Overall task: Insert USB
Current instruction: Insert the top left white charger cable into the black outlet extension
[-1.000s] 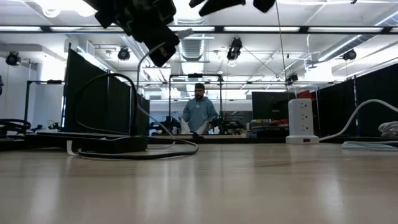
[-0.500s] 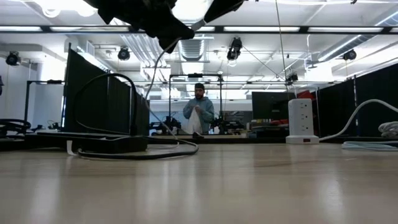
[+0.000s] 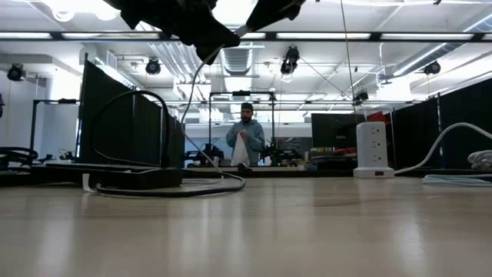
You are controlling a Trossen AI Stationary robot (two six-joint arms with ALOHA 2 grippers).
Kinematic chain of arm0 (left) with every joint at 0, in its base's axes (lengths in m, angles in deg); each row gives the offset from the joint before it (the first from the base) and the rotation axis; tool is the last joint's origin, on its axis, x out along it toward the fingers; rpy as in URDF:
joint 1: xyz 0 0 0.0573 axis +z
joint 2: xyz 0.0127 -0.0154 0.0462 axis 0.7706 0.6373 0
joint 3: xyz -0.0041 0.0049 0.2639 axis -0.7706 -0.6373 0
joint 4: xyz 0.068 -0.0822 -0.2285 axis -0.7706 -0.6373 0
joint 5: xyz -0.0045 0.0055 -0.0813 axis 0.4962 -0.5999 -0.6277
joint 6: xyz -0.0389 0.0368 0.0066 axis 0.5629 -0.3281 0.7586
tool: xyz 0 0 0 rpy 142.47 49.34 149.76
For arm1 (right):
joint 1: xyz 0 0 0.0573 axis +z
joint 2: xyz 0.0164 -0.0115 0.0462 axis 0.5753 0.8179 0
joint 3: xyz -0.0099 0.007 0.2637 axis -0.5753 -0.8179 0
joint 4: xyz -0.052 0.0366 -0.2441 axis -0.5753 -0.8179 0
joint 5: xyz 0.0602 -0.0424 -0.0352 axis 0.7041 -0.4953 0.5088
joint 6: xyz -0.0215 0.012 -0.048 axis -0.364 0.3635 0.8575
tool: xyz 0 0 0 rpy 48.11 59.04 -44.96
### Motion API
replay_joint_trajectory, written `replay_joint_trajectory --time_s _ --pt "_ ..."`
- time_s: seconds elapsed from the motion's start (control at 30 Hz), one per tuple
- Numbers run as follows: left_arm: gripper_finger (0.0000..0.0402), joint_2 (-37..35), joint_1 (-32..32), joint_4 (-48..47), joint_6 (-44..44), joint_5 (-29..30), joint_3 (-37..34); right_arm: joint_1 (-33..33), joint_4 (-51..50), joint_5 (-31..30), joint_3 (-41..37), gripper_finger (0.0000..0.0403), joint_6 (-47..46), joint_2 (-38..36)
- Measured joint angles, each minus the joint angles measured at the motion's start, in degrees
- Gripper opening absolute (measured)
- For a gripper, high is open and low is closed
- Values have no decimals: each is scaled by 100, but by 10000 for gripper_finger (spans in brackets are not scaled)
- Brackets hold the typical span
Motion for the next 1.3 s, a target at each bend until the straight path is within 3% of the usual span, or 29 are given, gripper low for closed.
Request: replay_joint_trajectory --time_s 0.27,0.47,0.63,0.87,0.97,1.3 --pt "0 -2 0 161 -23 2 0 -111 101 448 -7 69 -330 2" --pt "0 -2 0 183 -77 6 1 -111 99 597 -9 11 -432 2" --pt "0 -2 0 187 -172 10 1 -110 95 575 -9 5 -382 2" --pt "0 -60 15 142 571 -50 43 4 80 507 46 2 1363 2" --pt "8 -79 71 87 721 -416 176 50 97 357 89 2 1928 -8" --pt "95 -94 89 -699 1233 -1576 484 183 127 309 183 1 3427 5"
